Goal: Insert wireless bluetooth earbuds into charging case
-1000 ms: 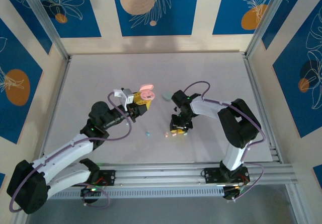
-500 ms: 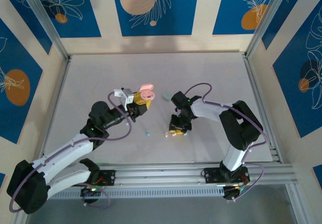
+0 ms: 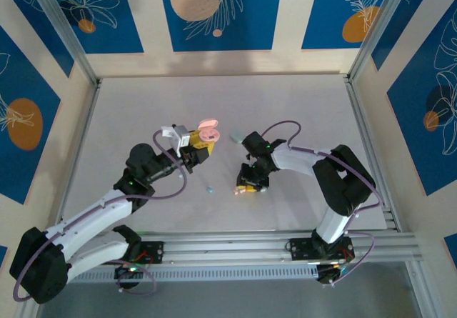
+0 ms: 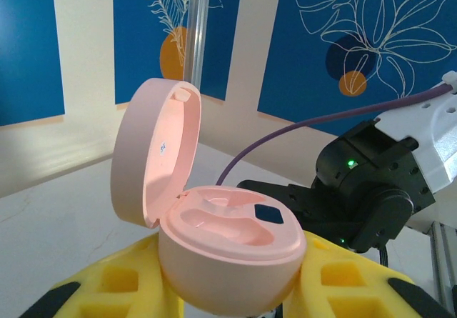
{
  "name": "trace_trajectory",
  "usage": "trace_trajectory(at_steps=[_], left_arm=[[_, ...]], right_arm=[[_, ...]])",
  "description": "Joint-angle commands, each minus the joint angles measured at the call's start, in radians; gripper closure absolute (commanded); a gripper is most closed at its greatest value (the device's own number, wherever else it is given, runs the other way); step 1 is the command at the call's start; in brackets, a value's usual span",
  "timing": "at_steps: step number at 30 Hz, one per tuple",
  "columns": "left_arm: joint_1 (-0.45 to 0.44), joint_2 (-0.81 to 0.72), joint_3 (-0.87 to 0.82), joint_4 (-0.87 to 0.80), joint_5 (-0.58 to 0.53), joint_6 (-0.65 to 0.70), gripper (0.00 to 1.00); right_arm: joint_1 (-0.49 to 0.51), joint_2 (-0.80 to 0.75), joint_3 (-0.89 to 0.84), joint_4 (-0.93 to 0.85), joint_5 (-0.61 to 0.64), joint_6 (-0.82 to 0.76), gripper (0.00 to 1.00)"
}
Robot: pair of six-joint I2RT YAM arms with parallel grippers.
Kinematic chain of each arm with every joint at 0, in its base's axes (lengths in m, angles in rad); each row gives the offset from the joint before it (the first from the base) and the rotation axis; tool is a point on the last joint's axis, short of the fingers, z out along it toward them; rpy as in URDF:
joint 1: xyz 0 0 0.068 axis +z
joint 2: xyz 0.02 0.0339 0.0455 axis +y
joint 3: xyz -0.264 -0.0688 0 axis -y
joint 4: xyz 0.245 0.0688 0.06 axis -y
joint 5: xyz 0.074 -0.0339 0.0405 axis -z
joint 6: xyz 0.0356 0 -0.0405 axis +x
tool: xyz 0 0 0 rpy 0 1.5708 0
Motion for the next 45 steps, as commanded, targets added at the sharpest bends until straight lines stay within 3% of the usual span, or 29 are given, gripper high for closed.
trace_trajectory(at_steps=[1,12,32,45], left_arm=[[-0.003,0.0,0.038,0.005,0.012,0.014,0.7],[-0.003,0.006,0.037,0.009,0.013,0.01,0.7],[-0.003,0.002,0.037,0.005,0.009,0.012,0.7],[-0.002,-0.019,0.025,-0.005,-0.013,0.021,0.7]], right_arm=[[0.008,-0.024,-0.005,0.013,-0.061,0.018,0.68],[0.026,0.026,0.04,0.032,-0.07,0.012,0.68],[0.064,0.125,0.167,-0.114,0.063,-0.074,0.74],[0.04,0.102,0.216,-0.25,0.264,-0.139,0.76]])
